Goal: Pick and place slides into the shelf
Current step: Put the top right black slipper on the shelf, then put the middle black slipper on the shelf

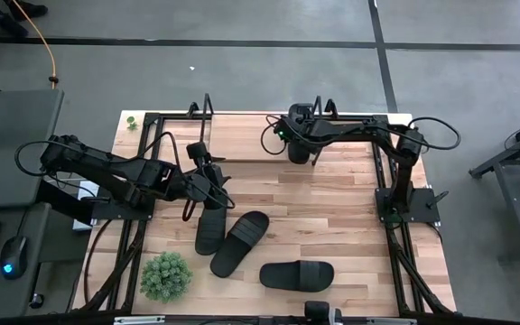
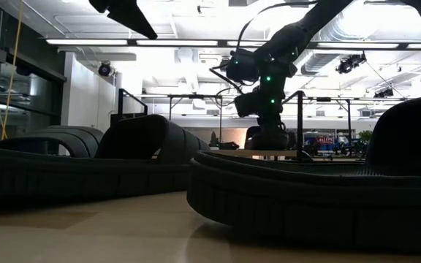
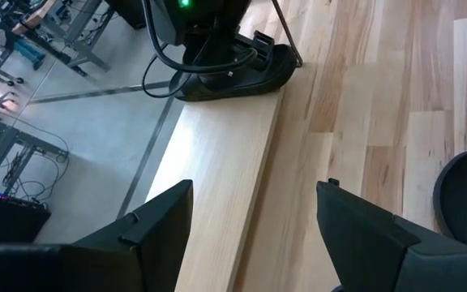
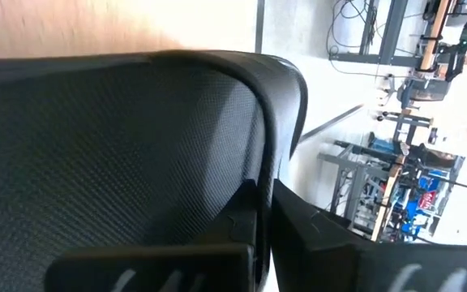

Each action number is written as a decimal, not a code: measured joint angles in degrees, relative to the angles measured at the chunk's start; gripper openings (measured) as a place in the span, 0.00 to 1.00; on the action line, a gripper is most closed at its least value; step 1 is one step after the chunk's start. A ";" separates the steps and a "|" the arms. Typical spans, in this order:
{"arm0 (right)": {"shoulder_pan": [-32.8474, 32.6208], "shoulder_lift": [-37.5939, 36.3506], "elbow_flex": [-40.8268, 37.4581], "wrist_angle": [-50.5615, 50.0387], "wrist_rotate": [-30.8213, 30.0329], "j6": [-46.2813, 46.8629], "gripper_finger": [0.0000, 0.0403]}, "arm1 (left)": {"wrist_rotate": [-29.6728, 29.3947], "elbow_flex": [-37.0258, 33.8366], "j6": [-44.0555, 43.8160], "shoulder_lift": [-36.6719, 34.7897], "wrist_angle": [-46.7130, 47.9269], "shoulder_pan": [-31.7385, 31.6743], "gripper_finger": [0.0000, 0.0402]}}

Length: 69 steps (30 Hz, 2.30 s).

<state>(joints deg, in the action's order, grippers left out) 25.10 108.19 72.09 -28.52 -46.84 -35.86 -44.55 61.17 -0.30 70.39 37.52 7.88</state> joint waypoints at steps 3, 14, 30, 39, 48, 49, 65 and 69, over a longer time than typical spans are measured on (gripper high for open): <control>0.14 -1.08 -0.04 -0.72 0.32 0.43 0.00 | 0.06 0.00 -0.02 0.00 0.01 0.00 0.61; 0.11 -2.39 -0.03 -5.86 0.47 2.86 0.00 | 0.17 0.00 -0.03 0.00 -0.01 0.02 0.61; 0.07 -2.46 0.12 -7.98 1.43 5.68 0.07 | 0.17 0.00 -0.15 0.00 -0.02 0.02 0.61; 0.05 -2.51 0.12 -10.48 1.54 7.37 0.27 | 0.17 0.00 -0.17 0.00 -0.02 0.02 0.61; -0.61 -2.51 0.12 -11.22 1.67 7.57 0.35 | 0.20 0.00 -0.17 0.00 -0.02 0.02 0.61; -0.81 -2.51 0.12 -11.30 1.65 7.57 0.35 | 0.17 0.00 -0.17 0.00 -0.02 0.02 0.61; -5.67 -10.06 0.12 -15.57 2.52 15.09 0.35 | 0.18 0.00 -0.20 0.00 -0.03 0.02 0.61; -7.85 -11.75 0.12 -16.86 2.70 19.40 0.35 | 0.19 0.00 -0.20 0.00 -0.03 0.01 0.61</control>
<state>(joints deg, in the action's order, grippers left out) 17.26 96.44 72.20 -45.39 -44.14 -16.47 -44.36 61.17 -0.49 70.39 37.49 7.89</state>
